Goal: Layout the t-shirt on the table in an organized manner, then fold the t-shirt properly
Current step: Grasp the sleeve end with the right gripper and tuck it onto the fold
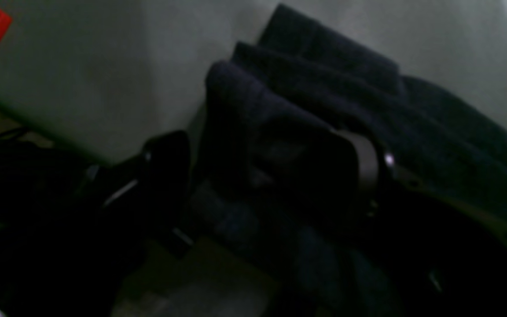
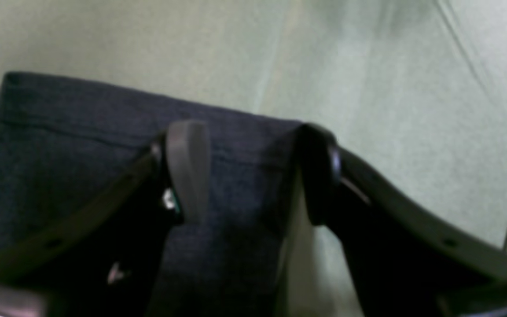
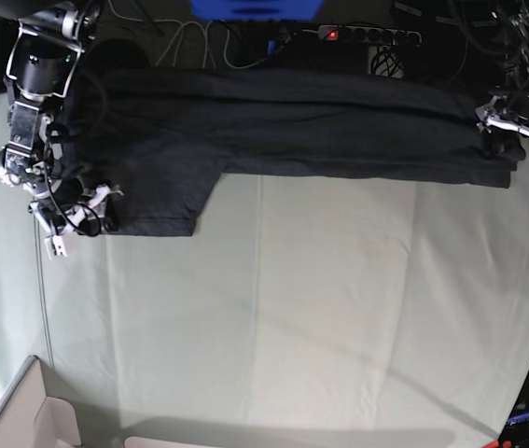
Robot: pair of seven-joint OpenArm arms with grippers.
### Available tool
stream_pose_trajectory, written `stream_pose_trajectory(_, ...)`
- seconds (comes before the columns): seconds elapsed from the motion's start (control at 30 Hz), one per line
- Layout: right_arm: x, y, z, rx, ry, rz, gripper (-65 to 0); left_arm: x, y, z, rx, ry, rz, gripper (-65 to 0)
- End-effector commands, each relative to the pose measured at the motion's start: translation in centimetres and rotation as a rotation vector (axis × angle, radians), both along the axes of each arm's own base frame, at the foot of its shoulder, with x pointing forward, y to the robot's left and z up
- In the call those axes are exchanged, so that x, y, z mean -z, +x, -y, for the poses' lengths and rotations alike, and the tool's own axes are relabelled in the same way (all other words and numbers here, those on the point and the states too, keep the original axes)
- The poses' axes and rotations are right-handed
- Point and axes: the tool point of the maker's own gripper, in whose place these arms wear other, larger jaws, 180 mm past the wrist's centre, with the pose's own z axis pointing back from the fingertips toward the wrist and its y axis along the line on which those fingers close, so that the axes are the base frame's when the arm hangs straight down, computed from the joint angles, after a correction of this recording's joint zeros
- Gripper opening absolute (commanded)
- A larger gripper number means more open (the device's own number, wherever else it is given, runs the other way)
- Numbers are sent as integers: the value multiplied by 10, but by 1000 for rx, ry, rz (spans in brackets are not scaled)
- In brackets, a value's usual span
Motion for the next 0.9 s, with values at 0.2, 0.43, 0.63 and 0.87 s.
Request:
stream_pose_trajectory(0.2, 3, -12, -2, -14, -19, -27, -650, -11, 5, -8, 2, 26, 32, -193)
stream_pose_trajectory(0.43, -45, -18, -14, -48, -107, 106, -650, -12, 6, -9, 2, 28, 36, -193)
stream_pose_trajectory(0.63, -87, -39, -23, -68, -204, 158, -650, -13, 8, -10, 2, 31, 41, -191)
stream_pose_trajectory(0.87, -116, -81, -40, -79, -241, 191, -650, -13, 8, -10, 2, 31, 41, -189)
